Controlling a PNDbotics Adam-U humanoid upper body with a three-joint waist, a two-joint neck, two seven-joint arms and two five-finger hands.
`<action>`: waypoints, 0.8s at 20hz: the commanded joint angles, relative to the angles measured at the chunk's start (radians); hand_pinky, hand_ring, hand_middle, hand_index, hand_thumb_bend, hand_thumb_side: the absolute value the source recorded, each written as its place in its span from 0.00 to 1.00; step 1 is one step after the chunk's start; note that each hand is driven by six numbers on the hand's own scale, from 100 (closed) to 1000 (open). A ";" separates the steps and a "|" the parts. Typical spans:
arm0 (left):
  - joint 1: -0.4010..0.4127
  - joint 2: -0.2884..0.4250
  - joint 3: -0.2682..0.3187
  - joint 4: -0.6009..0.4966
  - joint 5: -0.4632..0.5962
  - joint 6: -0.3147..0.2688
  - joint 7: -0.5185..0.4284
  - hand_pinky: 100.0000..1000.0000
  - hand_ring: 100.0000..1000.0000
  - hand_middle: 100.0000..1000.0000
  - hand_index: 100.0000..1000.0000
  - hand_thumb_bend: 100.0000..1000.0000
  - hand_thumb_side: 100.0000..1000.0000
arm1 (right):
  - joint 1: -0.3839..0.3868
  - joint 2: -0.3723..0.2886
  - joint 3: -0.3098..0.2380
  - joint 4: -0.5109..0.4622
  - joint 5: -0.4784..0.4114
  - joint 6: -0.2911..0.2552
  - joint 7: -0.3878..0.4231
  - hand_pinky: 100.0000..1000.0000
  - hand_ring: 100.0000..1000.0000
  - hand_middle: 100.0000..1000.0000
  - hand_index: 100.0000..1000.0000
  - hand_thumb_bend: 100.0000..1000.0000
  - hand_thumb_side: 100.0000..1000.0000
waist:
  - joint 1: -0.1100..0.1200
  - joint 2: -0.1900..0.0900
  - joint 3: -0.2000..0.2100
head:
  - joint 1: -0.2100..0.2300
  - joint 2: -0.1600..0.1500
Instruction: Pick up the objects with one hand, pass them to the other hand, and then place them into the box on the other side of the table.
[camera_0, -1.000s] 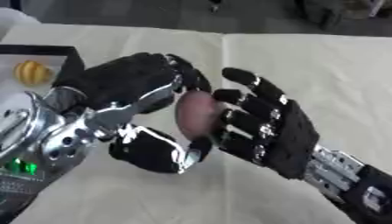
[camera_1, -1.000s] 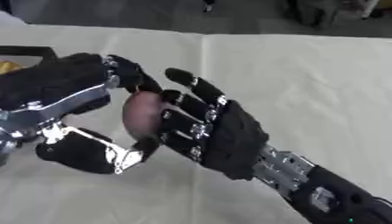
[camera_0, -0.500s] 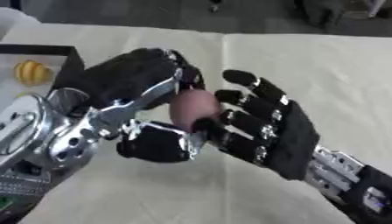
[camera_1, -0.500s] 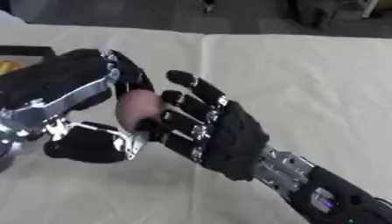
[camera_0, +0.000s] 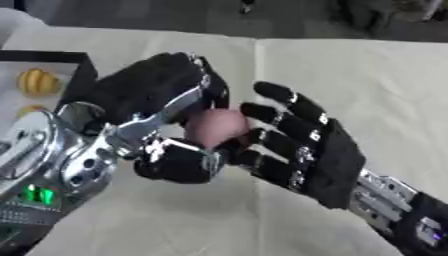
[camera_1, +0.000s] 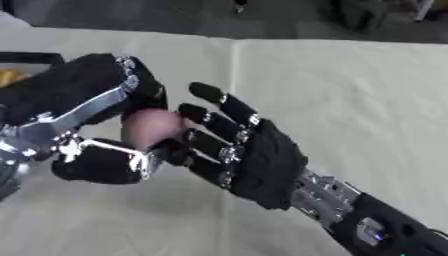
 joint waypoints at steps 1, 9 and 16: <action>-0.005 0.033 0.006 -0.007 -0.008 0.094 -0.101 0.65 0.28 0.20 0.30 0.00 0.05 | 0.002 -0.045 -0.006 -0.021 0.021 0.019 0.007 0.74 0.61 0.54 0.53 0.67 0.00 | 0.001 -0.026 -0.001 | 0.007 -0.007; 0.028 0.063 0.023 -0.007 -0.017 0.089 -0.081 0.65 0.24 0.16 0.26 0.00 0.04 | 0.034 -0.090 0.006 -0.021 0.036 0.059 -0.056 0.74 0.63 0.60 0.54 0.67 0.01 | -0.003 -0.030 -0.003 | 0.016 -0.009; 0.059 0.092 0.051 -0.006 -0.012 0.096 -0.036 0.66 0.24 0.17 0.27 0.00 0.07 | 0.061 -0.117 0.004 -0.021 0.043 0.065 -0.085 0.75 0.64 0.59 0.54 0.63 0.00 | -0.005 -0.032 0.000 | 0.019 -0.012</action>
